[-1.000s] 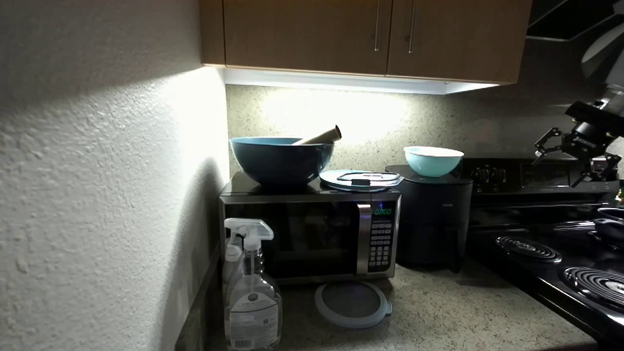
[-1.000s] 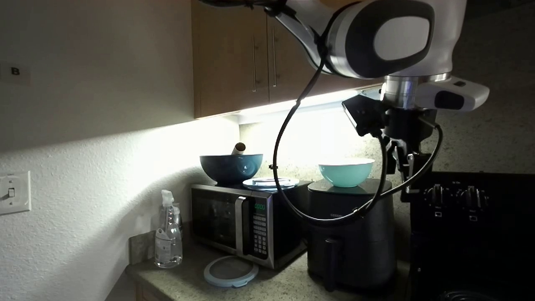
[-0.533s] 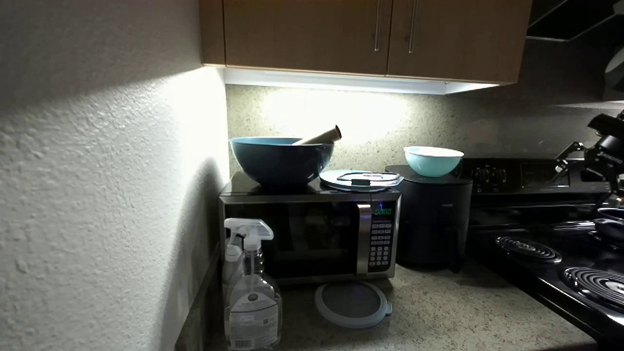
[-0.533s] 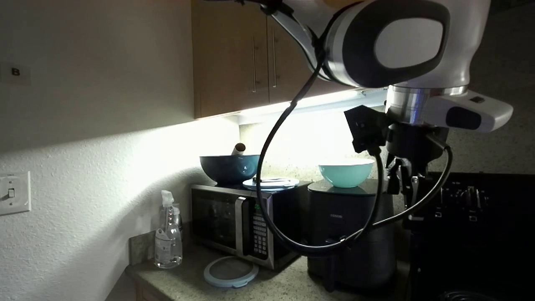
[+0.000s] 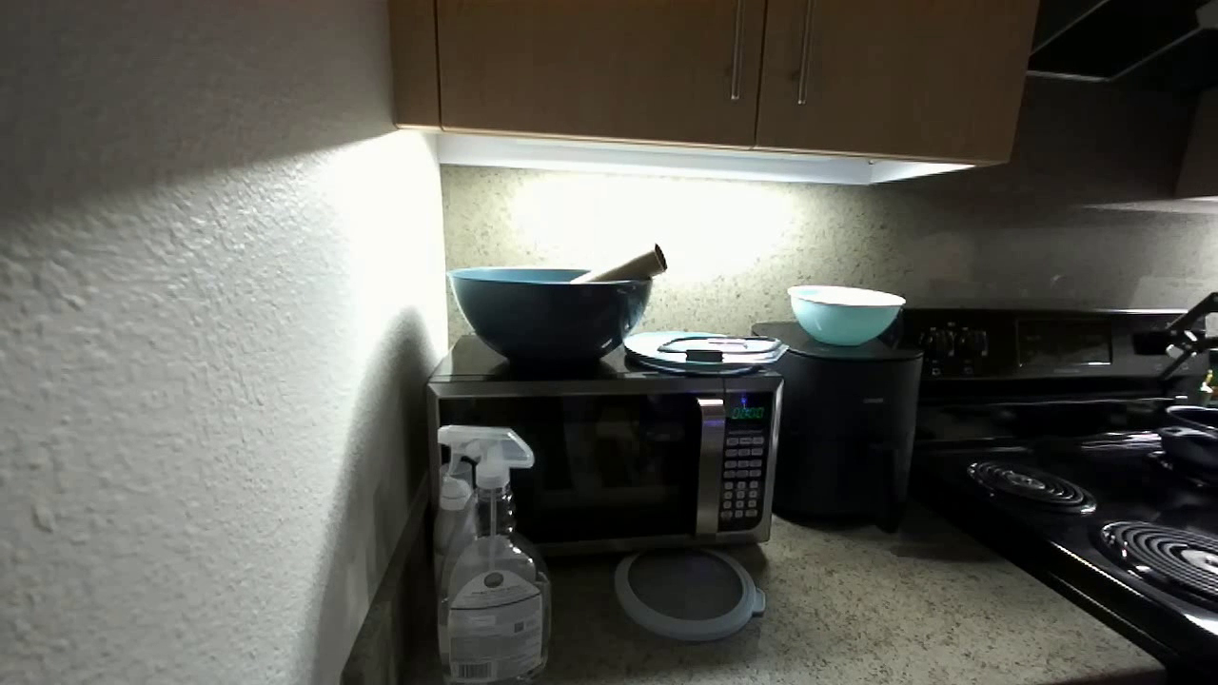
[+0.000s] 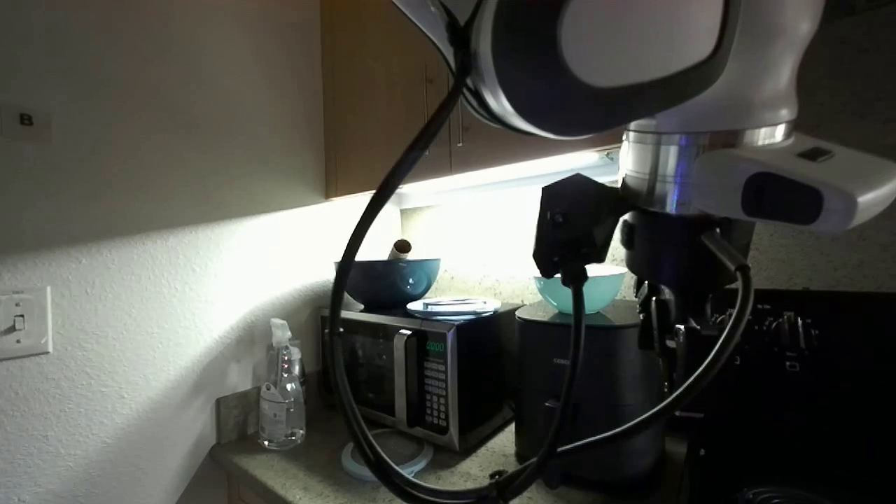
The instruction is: Pick up the bowl and put it on top of the air fryer
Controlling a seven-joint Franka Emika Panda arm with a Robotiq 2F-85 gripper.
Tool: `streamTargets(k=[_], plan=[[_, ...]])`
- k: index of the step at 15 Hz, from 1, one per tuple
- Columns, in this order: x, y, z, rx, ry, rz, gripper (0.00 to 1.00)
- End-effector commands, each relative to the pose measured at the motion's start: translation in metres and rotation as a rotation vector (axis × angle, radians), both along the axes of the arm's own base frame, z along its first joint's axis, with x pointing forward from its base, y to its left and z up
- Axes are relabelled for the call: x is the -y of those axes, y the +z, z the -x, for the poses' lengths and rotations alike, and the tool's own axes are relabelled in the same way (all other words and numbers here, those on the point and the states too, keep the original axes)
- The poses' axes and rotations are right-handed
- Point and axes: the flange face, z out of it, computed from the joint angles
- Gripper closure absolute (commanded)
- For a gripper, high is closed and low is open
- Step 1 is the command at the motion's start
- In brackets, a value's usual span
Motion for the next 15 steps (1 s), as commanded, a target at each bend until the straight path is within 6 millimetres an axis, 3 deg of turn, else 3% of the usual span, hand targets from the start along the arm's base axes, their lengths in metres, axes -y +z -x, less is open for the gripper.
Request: streamTargets(k=[1,4,15], plan=[[-0.002,0.001,0.011,0.01,-0.014,-0.005,0.0],[-0.008,0.004,0.03,0.036,-0.033,-0.011,0.0],[-0.009,0.005,0.03,0.039,-0.031,-0.011,0.0]])
